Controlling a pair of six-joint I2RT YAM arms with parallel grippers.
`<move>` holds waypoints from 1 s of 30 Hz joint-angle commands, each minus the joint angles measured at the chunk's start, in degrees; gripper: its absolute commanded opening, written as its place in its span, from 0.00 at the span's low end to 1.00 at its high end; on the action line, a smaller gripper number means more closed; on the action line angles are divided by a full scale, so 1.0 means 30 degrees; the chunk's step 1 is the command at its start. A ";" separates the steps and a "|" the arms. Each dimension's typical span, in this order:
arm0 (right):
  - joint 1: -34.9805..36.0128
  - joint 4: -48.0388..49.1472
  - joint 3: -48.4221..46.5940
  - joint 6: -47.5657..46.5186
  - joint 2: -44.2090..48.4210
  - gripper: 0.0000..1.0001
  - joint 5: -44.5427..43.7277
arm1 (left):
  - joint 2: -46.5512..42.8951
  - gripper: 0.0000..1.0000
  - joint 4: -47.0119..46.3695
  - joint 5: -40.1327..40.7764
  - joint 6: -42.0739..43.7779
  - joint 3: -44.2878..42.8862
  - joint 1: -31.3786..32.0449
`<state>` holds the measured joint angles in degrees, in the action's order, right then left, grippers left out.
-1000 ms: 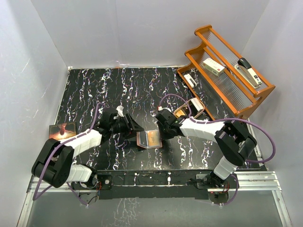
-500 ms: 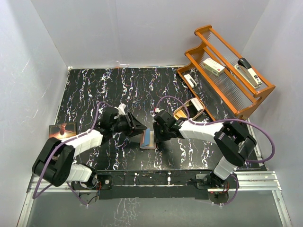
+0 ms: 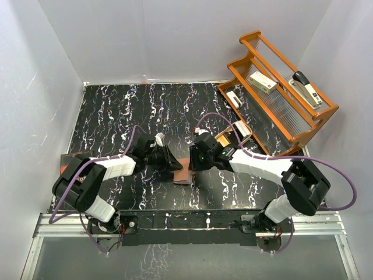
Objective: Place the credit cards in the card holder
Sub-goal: Close the card holder at the center of the board.
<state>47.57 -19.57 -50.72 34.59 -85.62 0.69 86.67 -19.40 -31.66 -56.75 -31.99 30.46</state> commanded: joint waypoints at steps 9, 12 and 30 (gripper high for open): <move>-0.0022 0.1800 0.1037 0.1915 0.1120 0.34 0.0513 | 0.0932 0.13 0.1372 0.1503 0.1996 -0.0432 0.0335; -0.0177 0.1864 0.1206 0.2003 0.1509 0.41 0.0339 | 0.0950 0.13 0.1410 0.1812 0.2057 -0.0306 0.0337; -0.1881 0.3604 0.2640 0.2152 0.1952 0.46 0.2581 | 0.0673 0.14 0.1343 0.2291 0.1912 0.0079 0.0453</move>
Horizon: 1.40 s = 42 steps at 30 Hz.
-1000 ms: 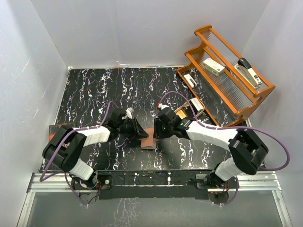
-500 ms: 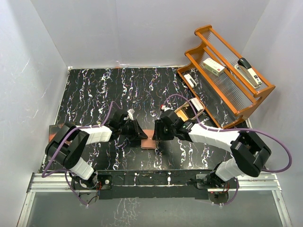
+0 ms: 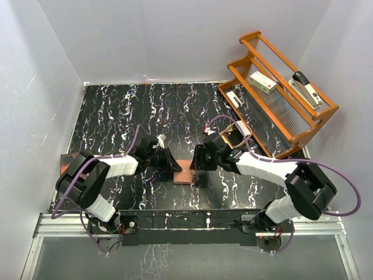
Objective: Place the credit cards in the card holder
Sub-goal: Close the card holder at the center of the board.
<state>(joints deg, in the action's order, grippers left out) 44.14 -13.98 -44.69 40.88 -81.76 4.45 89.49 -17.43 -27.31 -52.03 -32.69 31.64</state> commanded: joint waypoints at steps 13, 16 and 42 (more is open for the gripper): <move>-0.0937 0.4585 0.1599 0.0832 -0.0370 0.44 0.3938 | -0.0628 0.14 0.0620 0.0959 0.0097 0.0593 0.0060; -0.0953 0.4887 0.1566 0.0799 -0.0639 0.43 0.4174 | -0.0651 0.14 0.0433 0.0959 -0.0010 0.0710 0.0059; -0.0936 0.5147 0.0452 0.0327 -0.1861 0.37 0.5856 | -0.0535 0.14 0.0013 0.1047 -0.0440 0.0905 0.0161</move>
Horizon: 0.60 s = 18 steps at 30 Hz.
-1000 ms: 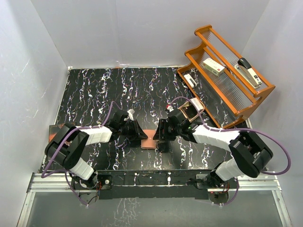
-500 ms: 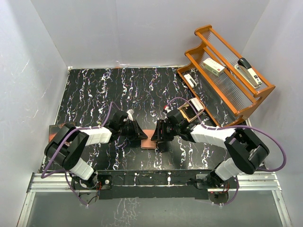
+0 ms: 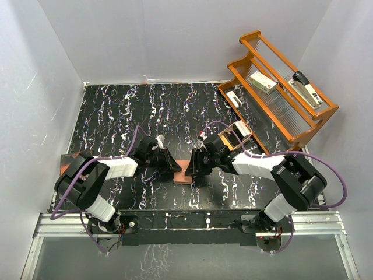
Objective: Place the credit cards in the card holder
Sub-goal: Close the card holder at the center of the board.
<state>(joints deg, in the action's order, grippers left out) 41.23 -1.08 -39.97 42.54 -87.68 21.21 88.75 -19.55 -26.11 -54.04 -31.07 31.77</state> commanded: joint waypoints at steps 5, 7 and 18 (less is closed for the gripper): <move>0.0032 -0.1343 -0.1940 -0.0809 0.1247 0.36 -0.1184 | -0.0316 0.14 0.0926 0.0788 0.0289 0.0366 0.0116; 0.0000 -0.1953 -0.2054 -0.0969 0.1913 0.37 -0.2047 | -0.0325 0.14 0.1032 0.0874 0.0329 0.0359 0.0107; -0.0312 -0.1584 -0.1664 -0.0785 0.1637 0.33 -0.2407 | -0.0353 0.14 0.1323 0.1082 0.0316 0.0176 0.0124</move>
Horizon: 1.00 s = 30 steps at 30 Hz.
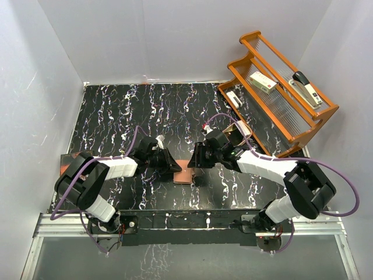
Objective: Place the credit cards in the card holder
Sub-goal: Close the card holder at the center of the board.
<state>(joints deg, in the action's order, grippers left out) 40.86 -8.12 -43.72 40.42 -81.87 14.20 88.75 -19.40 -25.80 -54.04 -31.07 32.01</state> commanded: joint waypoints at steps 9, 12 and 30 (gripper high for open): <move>-0.0198 0.1654 -0.0286 0.0406 -0.1331 0.36 0.0594 | -0.0403 0.14 0.1339 0.1084 0.0172 0.0161 0.0121; -0.0174 0.1962 -0.0199 0.0525 -0.1386 0.36 0.0752 | -0.0380 0.14 0.1221 0.1101 0.0044 0.0132 0.0117; -0.0144 0.2922 -0.0052 0.0915 -0.2323 0.35 0.1682 | -0.0334 0.14 0.0980 0.1101 -0.0238 0.0279 0.0287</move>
<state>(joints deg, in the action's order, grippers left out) 40.47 -3.33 -43.70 42.76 -88.40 18.20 88.51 -19.27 -24.82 -55.22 -31.07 32.47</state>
